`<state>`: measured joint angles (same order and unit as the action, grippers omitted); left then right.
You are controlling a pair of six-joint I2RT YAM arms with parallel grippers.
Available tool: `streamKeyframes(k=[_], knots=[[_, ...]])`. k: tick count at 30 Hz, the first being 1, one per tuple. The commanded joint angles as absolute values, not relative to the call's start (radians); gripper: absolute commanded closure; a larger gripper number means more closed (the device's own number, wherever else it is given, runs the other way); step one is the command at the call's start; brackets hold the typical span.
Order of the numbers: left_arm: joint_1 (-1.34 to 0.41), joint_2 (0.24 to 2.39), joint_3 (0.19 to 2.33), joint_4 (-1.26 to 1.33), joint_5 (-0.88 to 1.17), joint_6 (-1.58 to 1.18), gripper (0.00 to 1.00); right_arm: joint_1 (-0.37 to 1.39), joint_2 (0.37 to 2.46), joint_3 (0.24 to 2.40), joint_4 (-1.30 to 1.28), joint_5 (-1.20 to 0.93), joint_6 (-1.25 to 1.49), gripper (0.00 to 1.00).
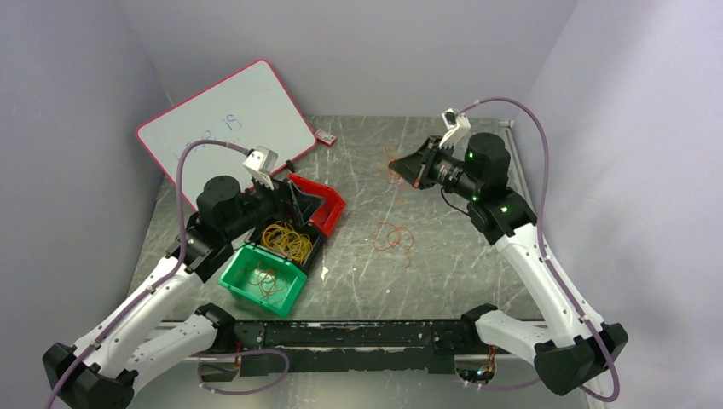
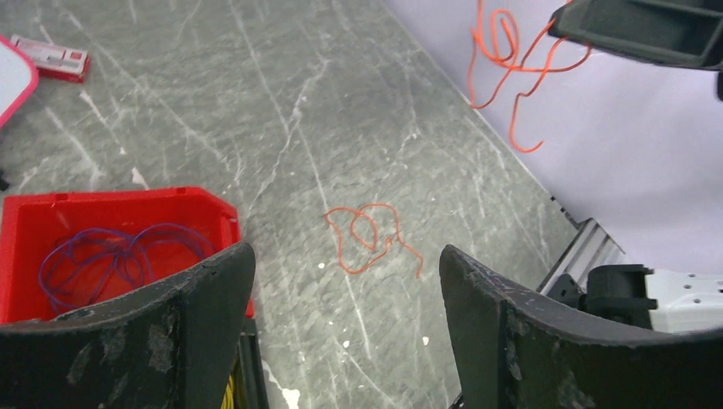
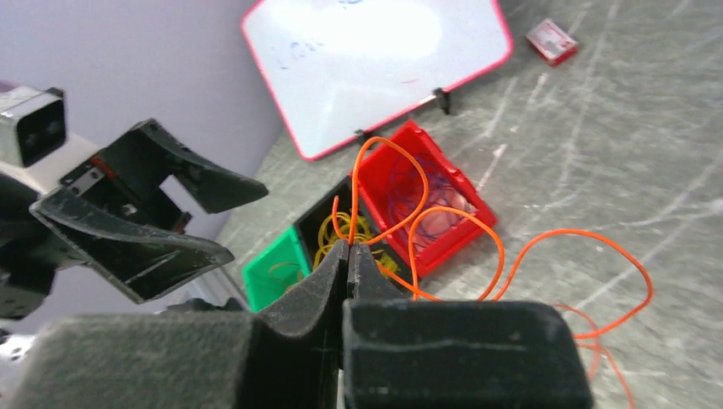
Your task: Untangle the cables
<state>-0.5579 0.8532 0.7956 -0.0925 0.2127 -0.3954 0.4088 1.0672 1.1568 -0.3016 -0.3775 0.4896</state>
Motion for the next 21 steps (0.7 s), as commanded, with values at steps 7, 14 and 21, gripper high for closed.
streamKeyframes(k=[7, 14, 21], knots=[[-0.553, 0.831, 0.811, 0.047, 0.351, -0.415, 0.18, 0.448, 1.070, 1.114, -0.131, -0.582, 0.564, 1.00], [-0.553, 0.841, 0.811, 0.157, 0.441, -0.511, 0.18, 0.584, 1.094, 1.121, -0.150, -0.456, 0.491, 1.00], [-0.570, 0.844, 0.780, 0.192, 0.382, -0.589, 0.18, 0.708, 1.119, 1.100, -0.076, -0.313, 0.495, 1.00]])
